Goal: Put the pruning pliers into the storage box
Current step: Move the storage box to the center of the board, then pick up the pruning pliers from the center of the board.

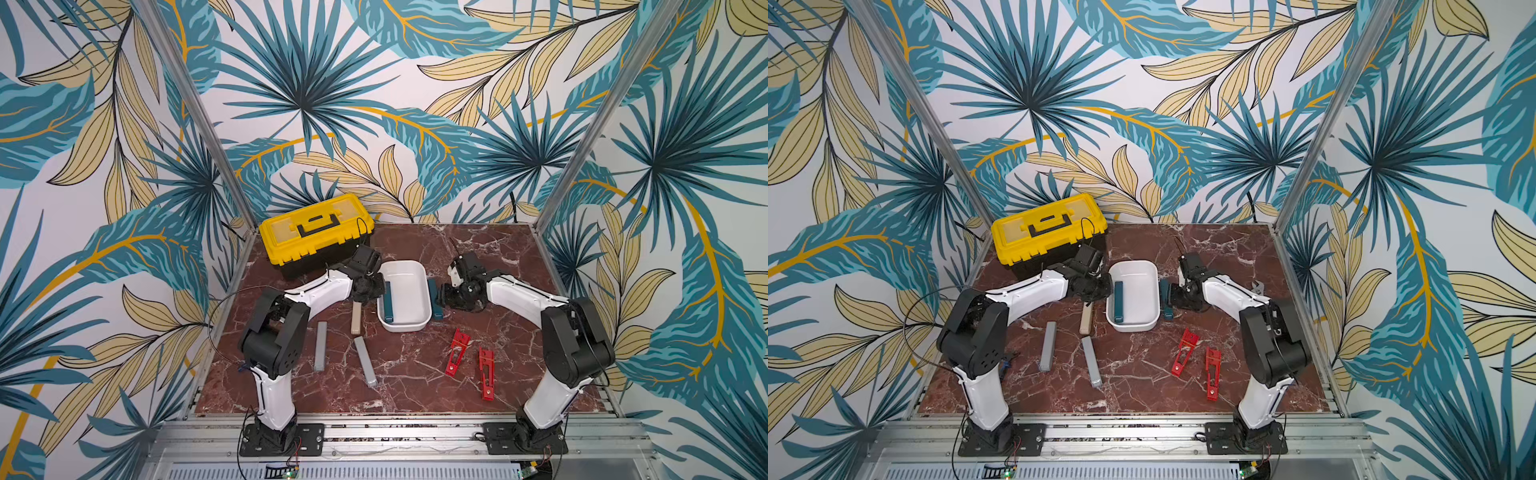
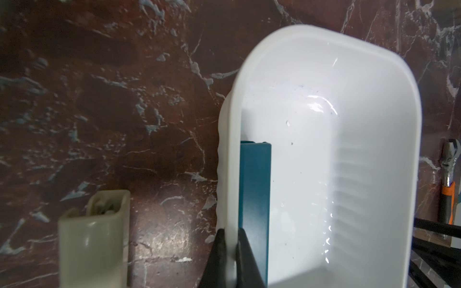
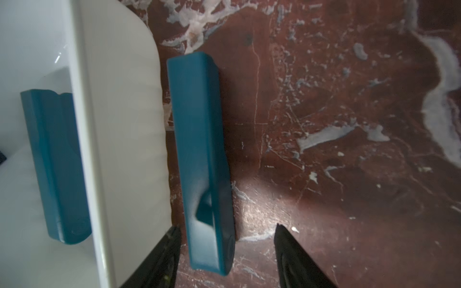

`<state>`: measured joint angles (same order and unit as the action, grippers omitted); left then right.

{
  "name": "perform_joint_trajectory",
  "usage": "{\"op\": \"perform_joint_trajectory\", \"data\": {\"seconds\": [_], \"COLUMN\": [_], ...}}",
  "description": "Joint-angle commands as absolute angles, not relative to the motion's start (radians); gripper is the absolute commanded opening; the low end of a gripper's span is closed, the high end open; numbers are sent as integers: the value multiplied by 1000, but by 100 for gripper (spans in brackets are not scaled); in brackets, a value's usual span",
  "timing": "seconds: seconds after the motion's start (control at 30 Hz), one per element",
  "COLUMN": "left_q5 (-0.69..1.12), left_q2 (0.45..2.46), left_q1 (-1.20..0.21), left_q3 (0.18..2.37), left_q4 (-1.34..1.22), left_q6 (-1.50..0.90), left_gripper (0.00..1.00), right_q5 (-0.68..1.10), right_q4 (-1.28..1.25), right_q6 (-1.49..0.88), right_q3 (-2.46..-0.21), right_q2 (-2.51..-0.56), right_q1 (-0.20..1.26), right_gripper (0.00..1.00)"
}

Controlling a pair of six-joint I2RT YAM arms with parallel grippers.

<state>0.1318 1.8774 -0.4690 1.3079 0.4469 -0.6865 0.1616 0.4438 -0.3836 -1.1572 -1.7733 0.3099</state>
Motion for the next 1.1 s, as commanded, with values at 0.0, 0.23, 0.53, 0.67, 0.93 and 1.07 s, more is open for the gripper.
{"op": "perform_joint_trajectory", "data": {"seconds": [0.0,0.23,0.53,0.67,0.93,1.07], "left_q5": [133,124,130,133,130,137], "left_q2": [1839,1832,1838,1838,1831,1835], "left_q1": [-463,-456,-455,-454,-454,-451], "left_q3": [1328,1330,1326,1322,1305,1305], "left_q4": [499,511,502,497,486,486], "left_q6": [-667,-662,-668,-670,-678,-674], "left_gripper": [4,3,3,3,3,3], "right_q5": [172,182,185,180,135,123], "right_q4": [434,440,451,459,498,485], "right_q6": [-365,-355,-350,-349,-336,-347], "right_q3": [-1195,-1232,-1244,-1257,-1291,-1277], "right_q2": [-1804,-1860,-1895,-1921,-1958,-1944], "right_q1": [310,311,319,329,348,348], "right_gripper": [62,62,58,58,50,37]}}
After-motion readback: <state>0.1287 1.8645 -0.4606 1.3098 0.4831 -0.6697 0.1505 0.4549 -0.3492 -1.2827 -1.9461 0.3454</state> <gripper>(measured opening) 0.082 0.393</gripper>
